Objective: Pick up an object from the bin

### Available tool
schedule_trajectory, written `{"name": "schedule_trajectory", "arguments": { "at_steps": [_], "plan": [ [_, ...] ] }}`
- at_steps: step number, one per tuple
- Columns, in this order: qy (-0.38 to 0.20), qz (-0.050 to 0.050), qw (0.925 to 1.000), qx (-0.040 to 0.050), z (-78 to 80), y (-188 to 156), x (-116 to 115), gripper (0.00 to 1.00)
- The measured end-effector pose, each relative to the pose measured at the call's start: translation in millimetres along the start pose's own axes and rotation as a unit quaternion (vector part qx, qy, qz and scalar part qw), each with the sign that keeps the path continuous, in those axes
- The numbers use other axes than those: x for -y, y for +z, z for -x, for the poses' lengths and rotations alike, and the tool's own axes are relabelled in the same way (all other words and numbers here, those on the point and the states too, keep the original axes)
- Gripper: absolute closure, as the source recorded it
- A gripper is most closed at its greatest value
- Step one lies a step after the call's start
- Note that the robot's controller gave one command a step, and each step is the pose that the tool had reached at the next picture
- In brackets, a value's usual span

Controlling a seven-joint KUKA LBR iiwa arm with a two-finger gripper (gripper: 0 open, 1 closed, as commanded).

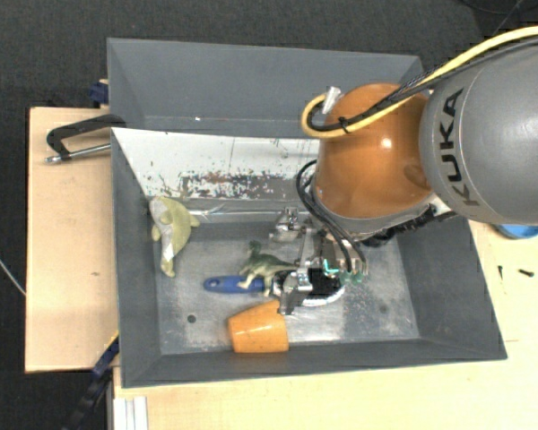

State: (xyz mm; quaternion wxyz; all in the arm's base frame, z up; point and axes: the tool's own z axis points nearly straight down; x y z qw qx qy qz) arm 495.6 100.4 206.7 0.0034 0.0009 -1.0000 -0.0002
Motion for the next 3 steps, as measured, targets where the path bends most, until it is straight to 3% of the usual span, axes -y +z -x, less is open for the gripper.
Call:
{"name": "schedule_trajectory", "arguments": {
  "at_steps": [1,2,3],
  "plan": [
    [-0.164,0.000,0.9863,0.0183,58.7,115,27,0.00],
    [-0.163,-0.001,0.9865,0.0134,56.6,118,28,1.00],
    [-0.211,-0.001,0.9775,0.0098,61.3,4,29,1.00]
  ]
}}
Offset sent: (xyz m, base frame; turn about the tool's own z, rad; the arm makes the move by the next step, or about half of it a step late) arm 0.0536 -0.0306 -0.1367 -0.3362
